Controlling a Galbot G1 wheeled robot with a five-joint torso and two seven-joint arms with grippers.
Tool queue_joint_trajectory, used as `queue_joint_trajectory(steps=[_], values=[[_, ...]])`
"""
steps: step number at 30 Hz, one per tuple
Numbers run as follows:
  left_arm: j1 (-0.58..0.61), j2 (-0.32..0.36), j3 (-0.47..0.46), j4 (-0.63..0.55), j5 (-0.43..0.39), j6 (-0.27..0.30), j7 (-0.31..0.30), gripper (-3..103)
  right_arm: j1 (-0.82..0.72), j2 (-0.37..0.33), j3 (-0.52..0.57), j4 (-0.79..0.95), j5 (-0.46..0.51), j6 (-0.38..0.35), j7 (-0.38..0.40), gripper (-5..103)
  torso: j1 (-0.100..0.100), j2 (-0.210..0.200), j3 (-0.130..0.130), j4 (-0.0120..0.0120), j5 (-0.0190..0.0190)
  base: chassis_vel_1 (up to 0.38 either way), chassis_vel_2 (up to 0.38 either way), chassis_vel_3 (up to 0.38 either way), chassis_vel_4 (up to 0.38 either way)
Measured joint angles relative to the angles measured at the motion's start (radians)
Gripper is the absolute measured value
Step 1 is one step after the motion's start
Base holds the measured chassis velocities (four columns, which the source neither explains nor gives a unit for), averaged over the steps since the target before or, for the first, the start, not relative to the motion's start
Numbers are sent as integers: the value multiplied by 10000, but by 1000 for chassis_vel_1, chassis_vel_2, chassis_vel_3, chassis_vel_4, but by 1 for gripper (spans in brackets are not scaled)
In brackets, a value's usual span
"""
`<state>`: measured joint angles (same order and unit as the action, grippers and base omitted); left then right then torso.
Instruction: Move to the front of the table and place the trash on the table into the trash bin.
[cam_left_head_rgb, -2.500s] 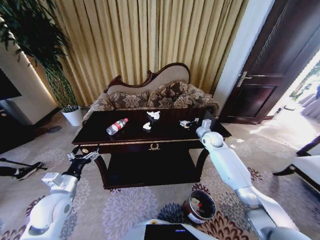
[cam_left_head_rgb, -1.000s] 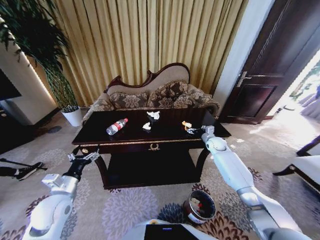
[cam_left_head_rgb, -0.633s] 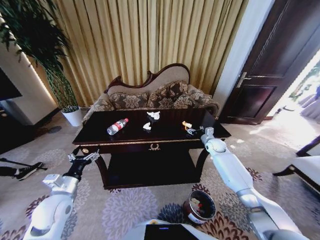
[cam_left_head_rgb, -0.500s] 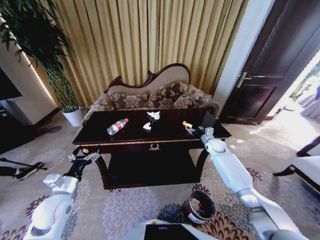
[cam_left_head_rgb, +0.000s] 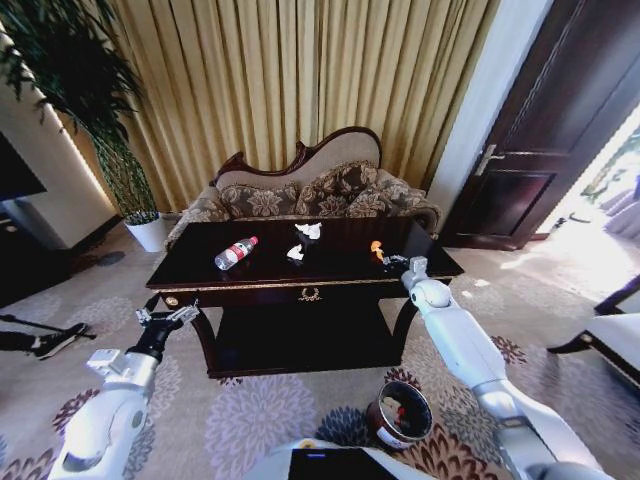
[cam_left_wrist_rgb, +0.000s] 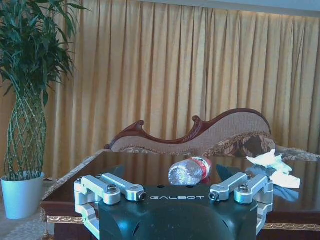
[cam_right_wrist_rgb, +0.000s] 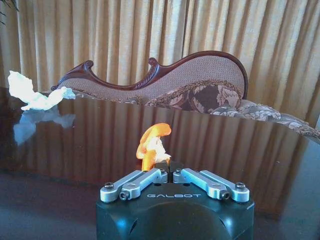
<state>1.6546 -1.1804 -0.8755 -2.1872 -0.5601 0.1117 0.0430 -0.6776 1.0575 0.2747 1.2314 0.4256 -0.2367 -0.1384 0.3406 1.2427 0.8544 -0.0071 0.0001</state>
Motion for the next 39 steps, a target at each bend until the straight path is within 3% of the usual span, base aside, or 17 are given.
queue_joint_trajectory(steps=[32, 39], values=[[-66, -19, 177, 24, 91, -38, 81, 100, -703, -257, 1069, 1580, 843, -138, -22, 0, 0, 0, 0, 2, 2, 0, 0, 0, 0], [-78, -36, 207, 100, 111, -53, 79, 100, -1251, -359, 1683, 2749, 1468, -301, -22, 0, -2, 1, -2, 1, -1, 0, 0, 0, 0]])
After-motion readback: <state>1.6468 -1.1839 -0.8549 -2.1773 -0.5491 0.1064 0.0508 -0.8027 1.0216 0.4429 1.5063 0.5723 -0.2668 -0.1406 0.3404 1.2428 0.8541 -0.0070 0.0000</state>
